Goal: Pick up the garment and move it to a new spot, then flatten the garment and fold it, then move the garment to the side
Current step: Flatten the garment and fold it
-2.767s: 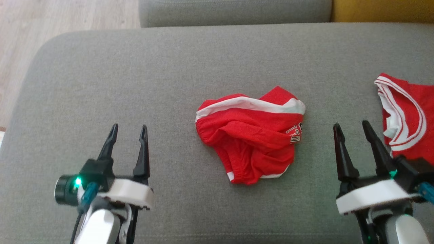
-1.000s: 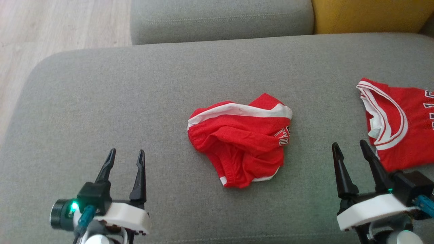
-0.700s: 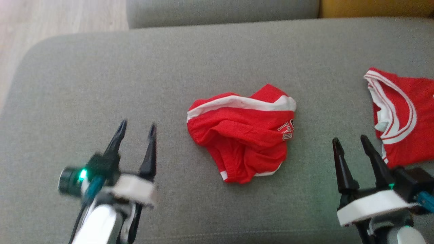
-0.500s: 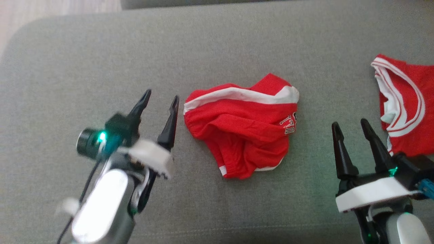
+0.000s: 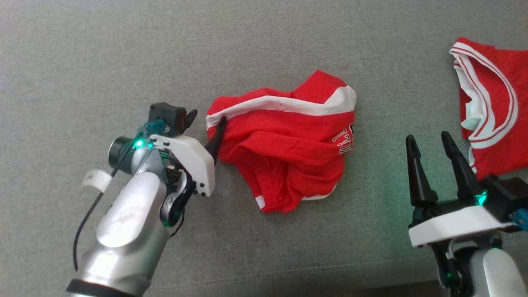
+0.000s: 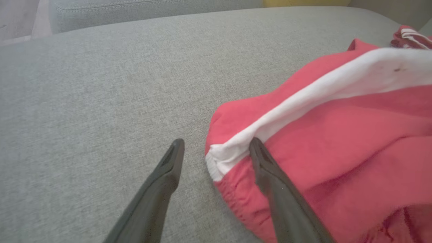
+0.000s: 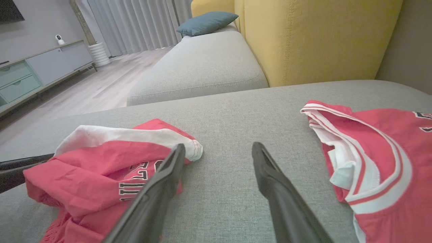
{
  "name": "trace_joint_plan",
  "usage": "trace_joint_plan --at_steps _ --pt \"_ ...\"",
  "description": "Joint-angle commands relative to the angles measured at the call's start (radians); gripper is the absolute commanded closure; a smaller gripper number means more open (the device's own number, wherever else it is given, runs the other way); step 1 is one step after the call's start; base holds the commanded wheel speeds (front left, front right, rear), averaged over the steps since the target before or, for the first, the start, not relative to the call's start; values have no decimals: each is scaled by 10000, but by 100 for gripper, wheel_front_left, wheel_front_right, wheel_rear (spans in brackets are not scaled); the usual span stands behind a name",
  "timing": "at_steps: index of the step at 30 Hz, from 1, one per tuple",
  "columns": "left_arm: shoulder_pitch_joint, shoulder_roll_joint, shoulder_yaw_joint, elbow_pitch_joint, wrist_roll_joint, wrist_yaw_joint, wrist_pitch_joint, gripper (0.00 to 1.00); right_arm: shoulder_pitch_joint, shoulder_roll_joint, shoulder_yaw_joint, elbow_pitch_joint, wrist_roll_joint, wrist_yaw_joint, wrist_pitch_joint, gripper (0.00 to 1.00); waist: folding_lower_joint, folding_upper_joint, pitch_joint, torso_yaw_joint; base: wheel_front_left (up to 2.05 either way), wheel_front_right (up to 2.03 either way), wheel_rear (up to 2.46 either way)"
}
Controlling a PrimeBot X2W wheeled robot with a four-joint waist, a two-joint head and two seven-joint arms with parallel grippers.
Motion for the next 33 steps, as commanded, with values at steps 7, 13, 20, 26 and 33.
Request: trace_joint_plan --at_steps 7,13,20,26,33 --pt "-712 163 188 222 -206 -220 -36 100 -521 -51 126 -253 51 35 -177 0 0 0 133 -53 0 0 0" --pt "-957 115 141 364 -181 -201 -321 100 -1292 -703 -40 187 72 35 77 0 0 0 317 40 0 0 0" --pt "-1378 -72 -43 423 -118 -223 -656 100 -3303 -1812 1155 2003 1046 35 1000 0 0 0 786 415 0 0 0" --pt "-1634 -276 -287 517 -70 -258 -900 100 -4576 -2345 2299 3396 1805 35 1731 0 0 0 1045 744 0 0 0" --pt "-1852 -395 -457 596 -61 -278 -1158 100 -5395 -2741 3336 4413 2365 35 2586 0 0 0 1314 914 0 0 0"
